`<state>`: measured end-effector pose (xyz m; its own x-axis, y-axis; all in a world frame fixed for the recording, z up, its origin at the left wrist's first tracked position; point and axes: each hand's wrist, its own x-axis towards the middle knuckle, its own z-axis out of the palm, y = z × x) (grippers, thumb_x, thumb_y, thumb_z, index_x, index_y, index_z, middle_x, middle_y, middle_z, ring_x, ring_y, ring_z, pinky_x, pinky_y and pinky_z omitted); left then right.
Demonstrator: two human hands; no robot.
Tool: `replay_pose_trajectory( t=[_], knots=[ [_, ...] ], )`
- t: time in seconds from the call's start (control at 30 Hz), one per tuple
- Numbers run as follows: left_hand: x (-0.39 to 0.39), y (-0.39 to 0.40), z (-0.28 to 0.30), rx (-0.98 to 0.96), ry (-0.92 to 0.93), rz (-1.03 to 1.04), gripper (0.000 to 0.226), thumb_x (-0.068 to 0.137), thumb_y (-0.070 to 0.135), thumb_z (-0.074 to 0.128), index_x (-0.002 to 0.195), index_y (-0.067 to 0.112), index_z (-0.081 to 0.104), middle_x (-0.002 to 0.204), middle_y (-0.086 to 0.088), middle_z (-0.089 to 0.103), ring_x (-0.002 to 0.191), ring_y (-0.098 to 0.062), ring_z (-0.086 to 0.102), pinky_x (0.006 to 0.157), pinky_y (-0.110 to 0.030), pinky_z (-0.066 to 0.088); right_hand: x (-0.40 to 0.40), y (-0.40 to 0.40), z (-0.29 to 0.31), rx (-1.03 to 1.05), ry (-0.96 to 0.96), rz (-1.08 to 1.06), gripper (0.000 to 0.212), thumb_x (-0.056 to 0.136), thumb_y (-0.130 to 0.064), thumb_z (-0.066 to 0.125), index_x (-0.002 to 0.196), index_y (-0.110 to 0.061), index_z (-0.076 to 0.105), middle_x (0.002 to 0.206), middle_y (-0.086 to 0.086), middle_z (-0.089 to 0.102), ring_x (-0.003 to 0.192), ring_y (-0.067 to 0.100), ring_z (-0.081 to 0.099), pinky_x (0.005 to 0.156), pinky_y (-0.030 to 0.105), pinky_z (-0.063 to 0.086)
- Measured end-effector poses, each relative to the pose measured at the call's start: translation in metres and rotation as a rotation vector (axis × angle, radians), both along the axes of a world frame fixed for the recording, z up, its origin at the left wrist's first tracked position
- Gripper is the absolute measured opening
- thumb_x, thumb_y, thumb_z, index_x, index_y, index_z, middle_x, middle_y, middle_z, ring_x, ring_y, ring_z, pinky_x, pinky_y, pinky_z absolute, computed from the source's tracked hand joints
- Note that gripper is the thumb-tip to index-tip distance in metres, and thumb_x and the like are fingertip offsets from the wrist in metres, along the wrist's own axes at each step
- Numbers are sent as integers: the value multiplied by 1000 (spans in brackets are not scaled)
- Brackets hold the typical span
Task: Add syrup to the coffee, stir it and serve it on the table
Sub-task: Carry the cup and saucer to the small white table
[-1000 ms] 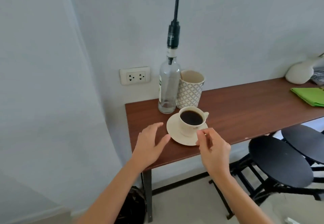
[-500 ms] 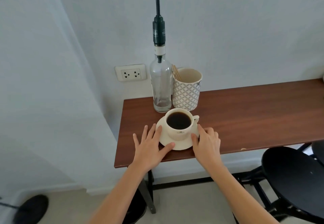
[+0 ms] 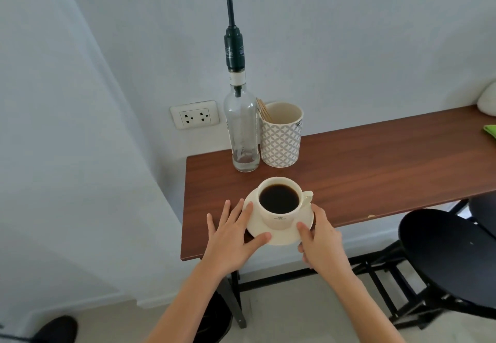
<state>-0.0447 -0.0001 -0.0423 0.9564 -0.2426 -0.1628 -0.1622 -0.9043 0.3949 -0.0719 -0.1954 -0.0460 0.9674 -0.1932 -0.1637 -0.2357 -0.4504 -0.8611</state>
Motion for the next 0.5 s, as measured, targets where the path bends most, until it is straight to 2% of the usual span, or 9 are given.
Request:
replay_pose_trajectory(
  t=[0.07,0.2,0.27,0.5],
  knots=[
    [-2,2,0,6,3,-15,85,93,72,39,161,36,1,172,8,0,158,-21,-14,121,-59,-15,-6,-1,0,290,40,-18,54,101,-18,52,148,-28,28,90,13,70,61,21,70,53,26,59],
    [-8,4,-2,6,17,-39,86,93,72,39,160,38,-1,171,10,-2,157,-20,-15,120,-56,-18,-19,-3,-6,672,44,10,70,98,-5,56,149,-42,25,125,17,65,93,31,76,72,38,64],
    [-11,5,-3,-7,20,-42,86,92,72,40,160,39,-1,171,10,-2,158,-19,-15,120,-56,-19,-23,-4,-8,751,65,13,74,97,-1,56,149,-44,24,123,16,66,99,33,74,75,41,64],
    [-32,6,-9,-98,0,-33,83,95,68,42,160,36,2,171,11,-3,157,-14,-16,118,-50,-24,-37,-4,-12,786,67,-36,73,95,3,57,150,-37,30,114,26,70,95,42,74,73,47,64]
  ],
)
